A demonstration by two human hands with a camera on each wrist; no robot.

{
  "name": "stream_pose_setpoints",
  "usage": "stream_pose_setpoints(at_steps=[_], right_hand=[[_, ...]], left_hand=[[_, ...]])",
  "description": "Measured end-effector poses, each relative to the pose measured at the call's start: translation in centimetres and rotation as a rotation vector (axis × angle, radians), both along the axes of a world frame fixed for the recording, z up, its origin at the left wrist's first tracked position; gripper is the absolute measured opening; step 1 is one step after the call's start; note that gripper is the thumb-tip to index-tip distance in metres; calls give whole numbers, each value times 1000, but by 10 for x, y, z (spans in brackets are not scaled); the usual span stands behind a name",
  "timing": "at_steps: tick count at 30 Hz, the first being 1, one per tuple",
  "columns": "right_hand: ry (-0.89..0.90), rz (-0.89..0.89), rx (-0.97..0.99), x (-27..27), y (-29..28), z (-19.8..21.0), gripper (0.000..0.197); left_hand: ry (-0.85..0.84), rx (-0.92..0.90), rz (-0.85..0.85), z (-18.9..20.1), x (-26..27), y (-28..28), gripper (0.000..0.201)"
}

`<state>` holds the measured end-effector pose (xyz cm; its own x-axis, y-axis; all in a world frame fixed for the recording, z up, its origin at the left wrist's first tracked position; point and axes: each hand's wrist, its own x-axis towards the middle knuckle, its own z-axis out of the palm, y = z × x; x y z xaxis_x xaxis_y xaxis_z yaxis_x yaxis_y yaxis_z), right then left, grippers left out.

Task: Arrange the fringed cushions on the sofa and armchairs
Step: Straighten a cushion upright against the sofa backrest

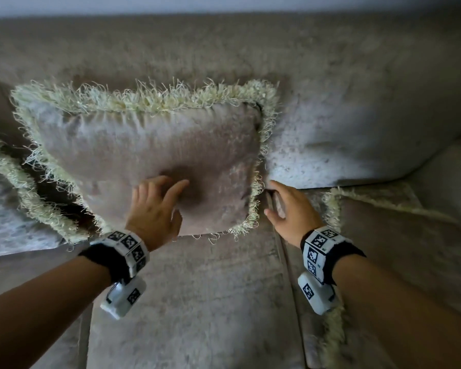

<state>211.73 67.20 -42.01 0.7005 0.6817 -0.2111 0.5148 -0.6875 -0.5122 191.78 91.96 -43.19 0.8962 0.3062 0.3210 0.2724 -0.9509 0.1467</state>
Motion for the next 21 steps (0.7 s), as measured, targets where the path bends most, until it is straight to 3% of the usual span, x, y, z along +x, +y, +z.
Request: stream_pose_setpoints(at_steps=[4, 9, 15, 21], right_hand=[[61, -91, 55, 0, -55, 18, 49], [126, -250, 99, -1, -129, 58, 39], [144, -330, 42, 13, -238, 121, 36], [216, -385, -139, 49, -343, 138, 49]], left_hand=[[155, -6, -233, 20, 52, -68, 54], [405, -171, -183, 63, 90, -154, 52], [626, -211, -171, 123, 112, -256, 57], [709, -344, -215, 120, 148, -346, 62]])
